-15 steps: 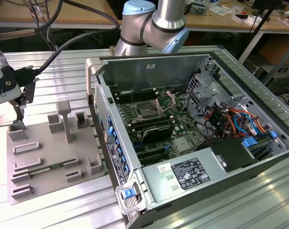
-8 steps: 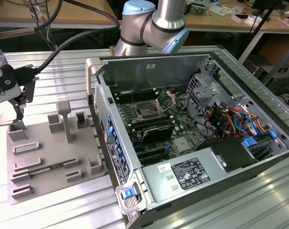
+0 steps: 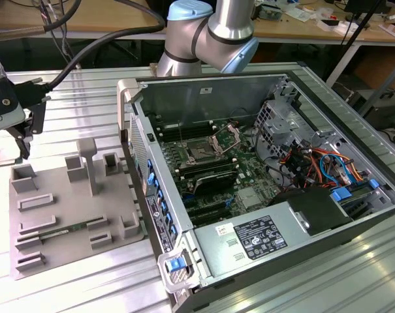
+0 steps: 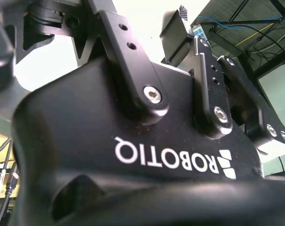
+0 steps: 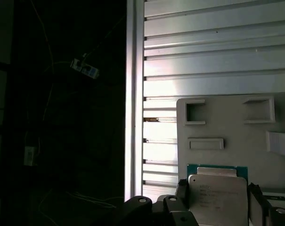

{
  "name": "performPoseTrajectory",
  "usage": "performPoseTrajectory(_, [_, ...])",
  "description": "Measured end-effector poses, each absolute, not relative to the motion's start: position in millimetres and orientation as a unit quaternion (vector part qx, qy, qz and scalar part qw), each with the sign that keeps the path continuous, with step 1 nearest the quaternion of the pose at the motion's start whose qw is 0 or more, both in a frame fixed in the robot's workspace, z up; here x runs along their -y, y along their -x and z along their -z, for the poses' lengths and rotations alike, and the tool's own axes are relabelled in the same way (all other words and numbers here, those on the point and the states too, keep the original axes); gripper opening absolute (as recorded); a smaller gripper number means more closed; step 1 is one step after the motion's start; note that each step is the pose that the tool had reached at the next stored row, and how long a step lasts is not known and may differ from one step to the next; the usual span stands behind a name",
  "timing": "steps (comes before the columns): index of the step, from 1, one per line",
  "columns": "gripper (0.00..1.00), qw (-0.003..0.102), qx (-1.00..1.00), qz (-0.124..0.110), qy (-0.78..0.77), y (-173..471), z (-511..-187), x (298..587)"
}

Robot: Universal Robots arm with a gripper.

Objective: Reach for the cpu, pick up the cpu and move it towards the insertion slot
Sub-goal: 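Pick up the cpu and move it towards the insertion slot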

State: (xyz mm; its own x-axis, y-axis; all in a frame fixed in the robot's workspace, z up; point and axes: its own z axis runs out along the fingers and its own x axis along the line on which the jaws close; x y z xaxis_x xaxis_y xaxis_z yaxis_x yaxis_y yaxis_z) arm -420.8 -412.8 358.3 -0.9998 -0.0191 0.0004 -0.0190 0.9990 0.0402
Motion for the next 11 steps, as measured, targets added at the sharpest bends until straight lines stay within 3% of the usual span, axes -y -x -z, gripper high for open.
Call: performPoseTrajectory(11, [0.55, 0.000, 1.000, 0.020, -0.010, 420.8, -363.1, 412.8])
